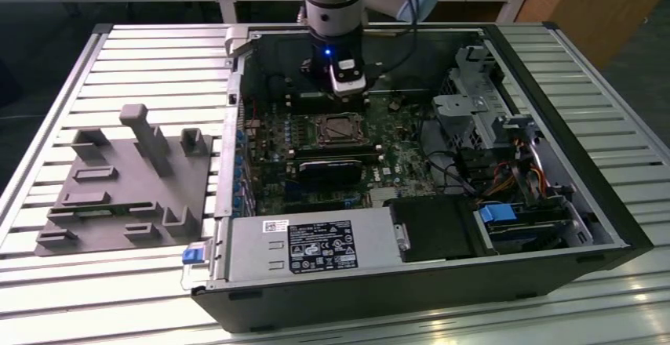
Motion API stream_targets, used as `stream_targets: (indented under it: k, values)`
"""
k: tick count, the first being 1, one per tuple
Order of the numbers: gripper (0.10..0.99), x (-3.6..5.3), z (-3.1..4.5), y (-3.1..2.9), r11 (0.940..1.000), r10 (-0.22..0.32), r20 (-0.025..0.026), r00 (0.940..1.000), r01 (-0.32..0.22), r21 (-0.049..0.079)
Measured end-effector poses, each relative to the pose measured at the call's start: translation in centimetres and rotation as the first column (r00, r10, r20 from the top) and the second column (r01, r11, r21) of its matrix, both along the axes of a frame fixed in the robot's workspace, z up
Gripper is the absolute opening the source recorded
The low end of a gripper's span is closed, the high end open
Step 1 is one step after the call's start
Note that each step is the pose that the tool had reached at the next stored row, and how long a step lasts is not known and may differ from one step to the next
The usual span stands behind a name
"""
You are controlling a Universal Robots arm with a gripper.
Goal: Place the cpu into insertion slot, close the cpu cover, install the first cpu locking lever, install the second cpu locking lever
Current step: 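Install the first cpu locking lever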
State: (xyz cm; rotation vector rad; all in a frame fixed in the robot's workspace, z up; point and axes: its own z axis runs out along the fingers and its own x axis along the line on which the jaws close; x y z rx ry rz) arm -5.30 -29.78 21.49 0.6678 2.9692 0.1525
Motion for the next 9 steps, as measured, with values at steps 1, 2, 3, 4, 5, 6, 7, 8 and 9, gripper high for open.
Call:
stream_targets:
  k: [1, 2, 3, 4, 5, 6, 7, 8, 9]
  values:
    - [0.102, 0.09, 0.0, -0.12, 1.0, 0.0, -0.0032, 1.0, 0.0, 0.0]
    - [0.102, 0.17, -0.01, -0.22, 1.0, 0.0, -0.0056, 1.0, 0.0, 0.0]
    - [0.102, 0.24, -0.01, -0.34, 1.0, 0.0, -0.0078, 1.0, 0.0, 0.0]
    - [0.102, 0.3, -0.02, -0.46, 1.0, 0.0, -0.0097, 1.0, 0.0, 0.0]
    - [0.102, 0.34, -0.02, -0.59, 1.0, 0.0, -0.0112, 0.9999, 0.0, 0.0]
    - [0.102, 0.38, -0.03, -0.7, 1.0, 0.0, -0.0124, 0.9999, 0.0, 0.0]
    - [0.102, 0.42, -0.03, -0.79, 1.0, 0.0, -0.0139, 0.9999, 0.0, 0.0]
    - [0.102, 0.46, -0.04, -0.84, 1.0, 0.0, -0.0161, 0.9999, 0.0, -0.001]
    - [0.102, 0.5, -0.06, -0.85, 1.0, 0.0, -0.02, 0.9998, 0.0, -0.003]
